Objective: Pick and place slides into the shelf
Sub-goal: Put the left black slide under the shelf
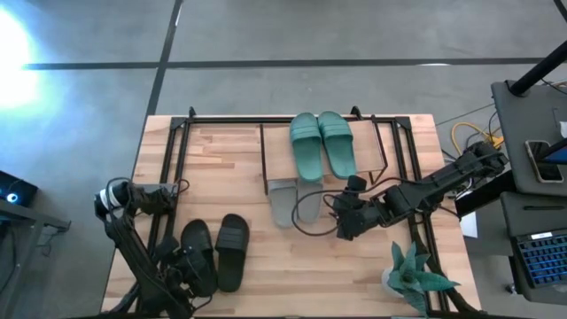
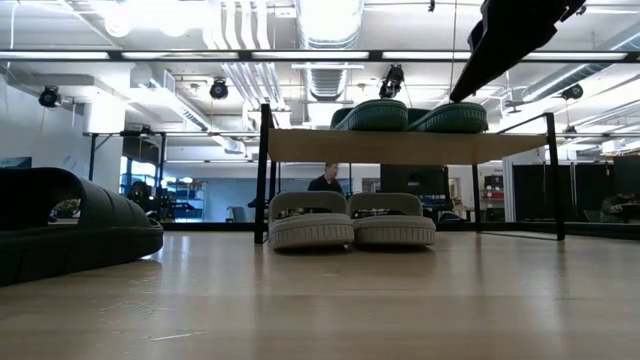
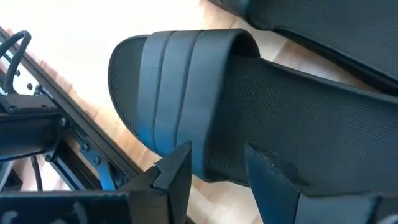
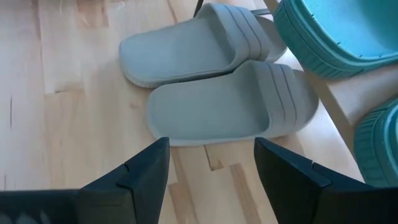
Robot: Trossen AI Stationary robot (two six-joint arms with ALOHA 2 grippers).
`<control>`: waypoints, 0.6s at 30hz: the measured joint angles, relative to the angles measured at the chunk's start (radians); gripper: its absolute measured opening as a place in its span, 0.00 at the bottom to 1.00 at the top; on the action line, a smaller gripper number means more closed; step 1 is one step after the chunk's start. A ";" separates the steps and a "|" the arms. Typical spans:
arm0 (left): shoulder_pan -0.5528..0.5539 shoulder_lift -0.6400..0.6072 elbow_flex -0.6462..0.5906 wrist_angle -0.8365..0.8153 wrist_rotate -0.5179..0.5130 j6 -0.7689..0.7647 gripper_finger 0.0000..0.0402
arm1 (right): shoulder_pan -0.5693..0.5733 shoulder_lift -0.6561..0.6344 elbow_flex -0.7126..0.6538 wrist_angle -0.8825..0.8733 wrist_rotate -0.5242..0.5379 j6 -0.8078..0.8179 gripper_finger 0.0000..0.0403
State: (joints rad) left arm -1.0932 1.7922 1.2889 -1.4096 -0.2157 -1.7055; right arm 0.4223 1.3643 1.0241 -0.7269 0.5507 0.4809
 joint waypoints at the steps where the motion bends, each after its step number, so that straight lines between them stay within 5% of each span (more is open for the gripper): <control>1: 0.000 0.001 0.004 -0.007 0.002 -0.011 0.33 | -0.001 0.000 0.000 0.000 0.000 0.011 0.56; 11: 0.001 0.001 0.005 -0.056 0.006 -0.068 0.33 | -0.004 0.000 0.000 0.000 0.000 0.042 0.56; 18: 0.004 0.069 0.006 -0.038 0.034 0.023 0.33 | -0.004 0.000 0.000 -0.001 0.000 0.042 0.56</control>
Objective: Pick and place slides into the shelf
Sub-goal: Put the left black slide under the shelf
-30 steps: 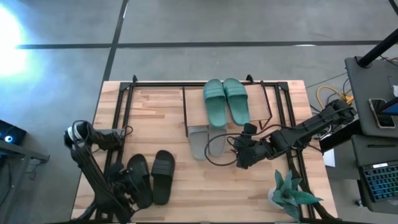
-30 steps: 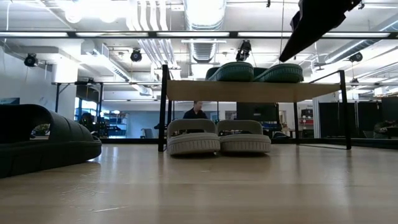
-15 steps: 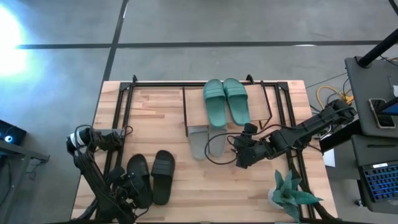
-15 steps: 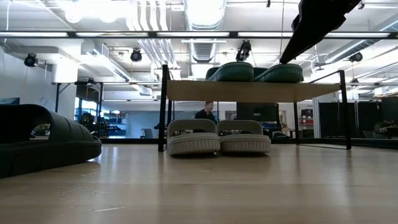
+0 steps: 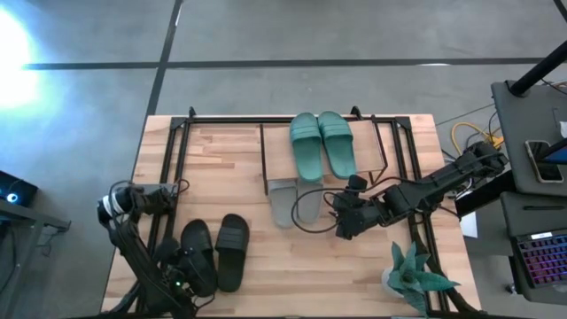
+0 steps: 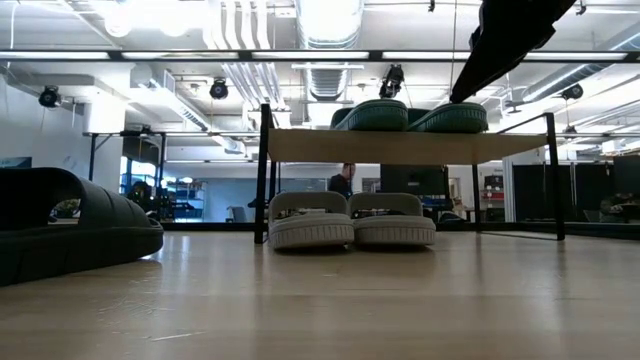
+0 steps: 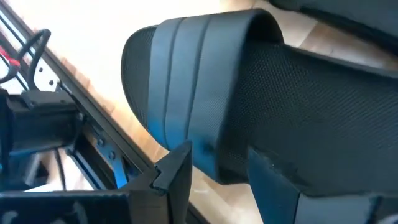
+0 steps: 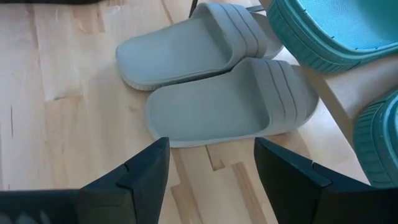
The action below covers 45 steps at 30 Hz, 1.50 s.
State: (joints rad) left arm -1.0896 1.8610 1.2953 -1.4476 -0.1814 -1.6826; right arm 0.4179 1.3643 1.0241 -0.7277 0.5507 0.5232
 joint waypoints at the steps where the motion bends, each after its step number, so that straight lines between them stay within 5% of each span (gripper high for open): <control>1: 0.002 0.013 0.000 -0.002 0.000 0.020 0.33 | 0.000 0.000 0.000 0.000 0.000 0.000 0.56; 19: 0.038 0.088 -0.064 -0.117 0.006 -0.013 0.33 | -0.001 0.000 0.000 0.001 -0.003 0.000 0.56; 29: 0.076 0.088 -0.118 -0.124 -0.115 -0.003 0.32 | -0.008 0.000 0.000 0.001 -0.007 0.000 0.56; 39: 0.169 0.085 -0.162 -0.031 -0.247 0.070 0.04 | -0.017 -0.001 0.016 0.014 0.061 0.056 0.56; 45: 0.225 0.072 -0.195 -0.033 -0.317 0.069 0.01 | -0.061 -0.003 0.055 0.012 0.080 0.058 0.56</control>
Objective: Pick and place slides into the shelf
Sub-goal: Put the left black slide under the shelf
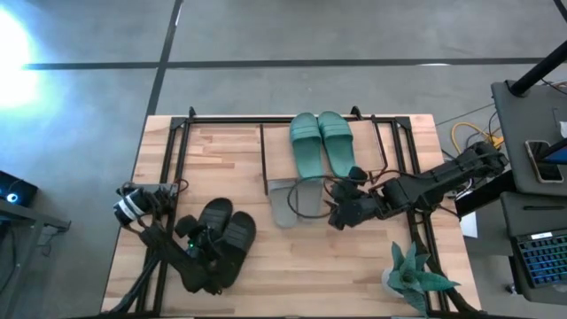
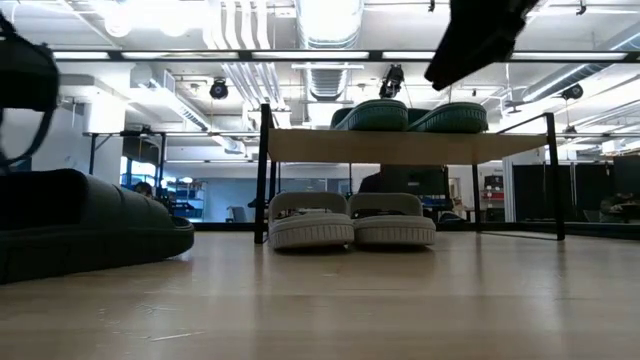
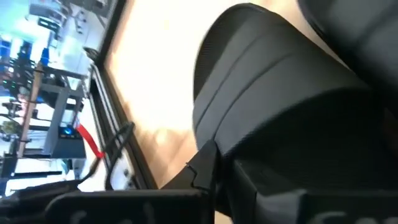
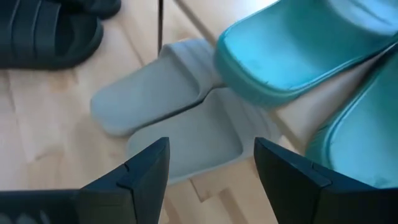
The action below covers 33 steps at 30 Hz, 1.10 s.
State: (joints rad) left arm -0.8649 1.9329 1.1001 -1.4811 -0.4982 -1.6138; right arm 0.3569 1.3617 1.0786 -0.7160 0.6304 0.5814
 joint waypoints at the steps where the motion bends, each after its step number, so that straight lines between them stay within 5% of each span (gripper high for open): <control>1: 0.008 -0.008 -0.007 -0.004 -0.010 0.000 0.01 | -0.009 0.000 0.007 -0.003 0.000 -0.002 0.56; 18: 0.082 -0.443 0.035 -0.091 -0.047 0.103 0.00 | -0.120 -0.080 0.114 -0.045 -0.003 0.072 0.56; 24: 0.174 -0.423 0.195 -0.091 -0.058 0.159 0.00 | -0.139 -0.209 0.109 -0.111 -0.006 0.153 0.56; 33: 0.303 -0.212 0.477 -0.074 -0.086 0.312 0.00 | -0.134 -0.333 0.090 -0.379 -0.048 0.358 0.56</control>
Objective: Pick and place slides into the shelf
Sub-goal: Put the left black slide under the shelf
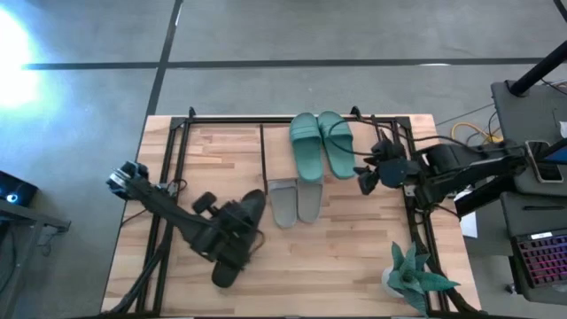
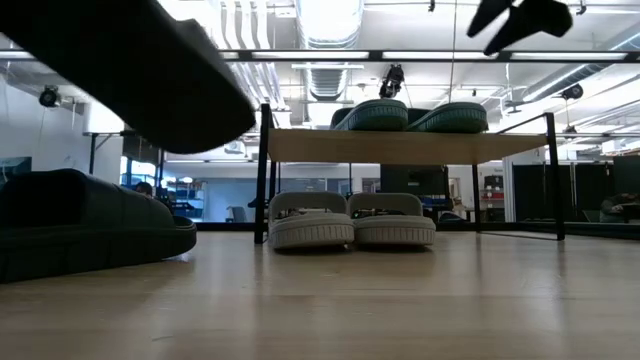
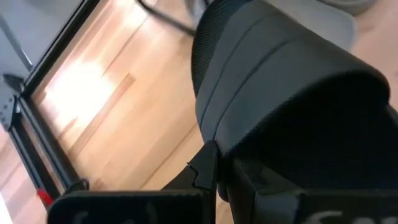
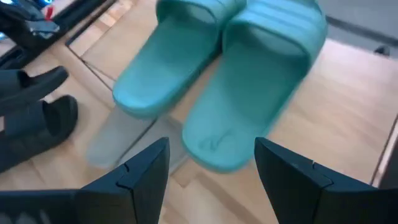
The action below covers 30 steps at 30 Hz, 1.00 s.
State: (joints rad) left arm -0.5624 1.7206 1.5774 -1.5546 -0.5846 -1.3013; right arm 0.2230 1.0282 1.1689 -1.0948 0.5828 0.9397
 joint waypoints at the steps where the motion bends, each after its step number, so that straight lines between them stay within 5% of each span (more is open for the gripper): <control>1: 0.014 0.032 0.040 0.001 -0.001 0.025 0.00 | 0.000 -0.008 -0.002 -0.002 -0.015 0.002 0.56; 15: 0.170 0.412 0.661 0.178 -0.046 0.290 0.00 | 0.006 -0.027 -0.004 -0.001 -0.093 -0.099 0.56; 30: 0.230 0.631 0.732 0.549 -0.029 0.488 0.00 | 0.006 -0.069 -0.003 -0.038 -0.092 -0.121 0.56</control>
State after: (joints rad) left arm -0.3319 2.3515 2.3089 -1.0055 -0.6134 -0.8138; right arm 0.2287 0.9588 1.1664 -1.1332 0.4908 0.8188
